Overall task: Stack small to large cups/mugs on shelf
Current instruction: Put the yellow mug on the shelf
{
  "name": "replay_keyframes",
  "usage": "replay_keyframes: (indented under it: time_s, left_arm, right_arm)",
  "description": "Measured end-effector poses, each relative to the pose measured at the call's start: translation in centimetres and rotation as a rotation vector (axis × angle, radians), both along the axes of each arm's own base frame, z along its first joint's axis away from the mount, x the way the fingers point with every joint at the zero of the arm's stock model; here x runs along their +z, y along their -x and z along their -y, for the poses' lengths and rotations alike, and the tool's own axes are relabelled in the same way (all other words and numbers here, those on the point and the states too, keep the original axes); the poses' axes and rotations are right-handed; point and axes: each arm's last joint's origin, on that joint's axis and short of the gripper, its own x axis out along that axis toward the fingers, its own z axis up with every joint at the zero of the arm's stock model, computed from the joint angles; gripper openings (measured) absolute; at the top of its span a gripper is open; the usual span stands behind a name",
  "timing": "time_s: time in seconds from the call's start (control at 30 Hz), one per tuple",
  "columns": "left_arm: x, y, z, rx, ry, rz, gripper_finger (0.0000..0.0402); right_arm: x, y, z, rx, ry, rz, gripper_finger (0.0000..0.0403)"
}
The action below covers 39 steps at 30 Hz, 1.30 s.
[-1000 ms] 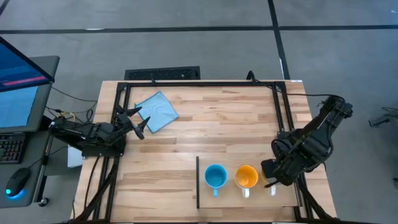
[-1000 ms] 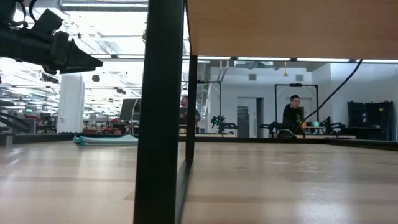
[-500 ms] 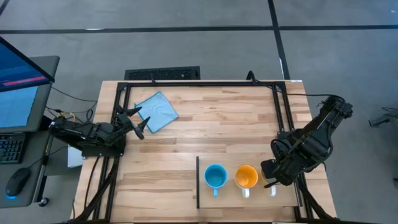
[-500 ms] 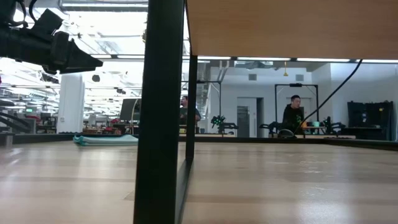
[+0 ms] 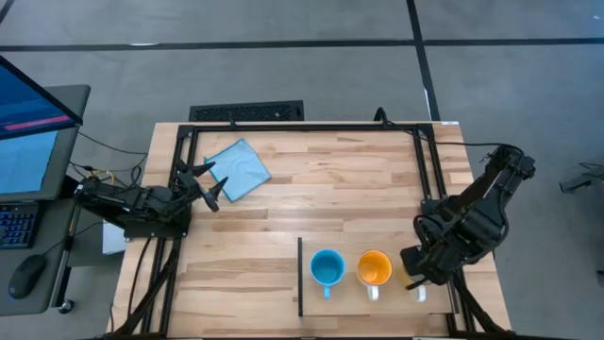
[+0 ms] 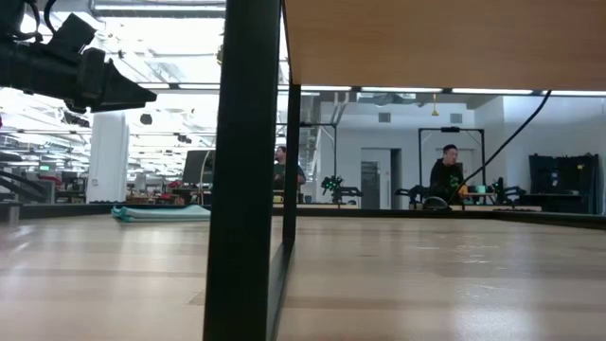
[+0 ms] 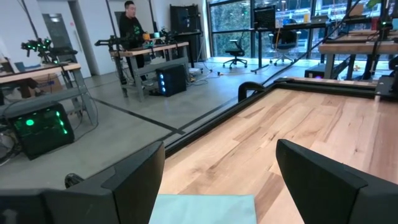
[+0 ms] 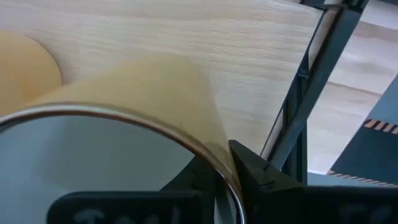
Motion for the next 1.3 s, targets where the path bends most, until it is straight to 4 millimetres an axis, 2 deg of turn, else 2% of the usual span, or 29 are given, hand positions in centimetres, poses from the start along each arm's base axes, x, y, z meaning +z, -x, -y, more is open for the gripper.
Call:
replay_keyframes:
  time_s: [0.93,1.3]
  left_arm:
    - [0.00,0.01,-0.02,0.006,-0.001,0.000,0.0302]
    - [0.00,0.01,-0.01,0.006,-0.001,0.000,0.0302]
  right_arm:
    - [0.01,0.21,-0.18,-0.010,0.001,-0.003,0.0053]
    - [0.01,0.19,-0.21,-0.011,-0.002,0.000,0.0124]
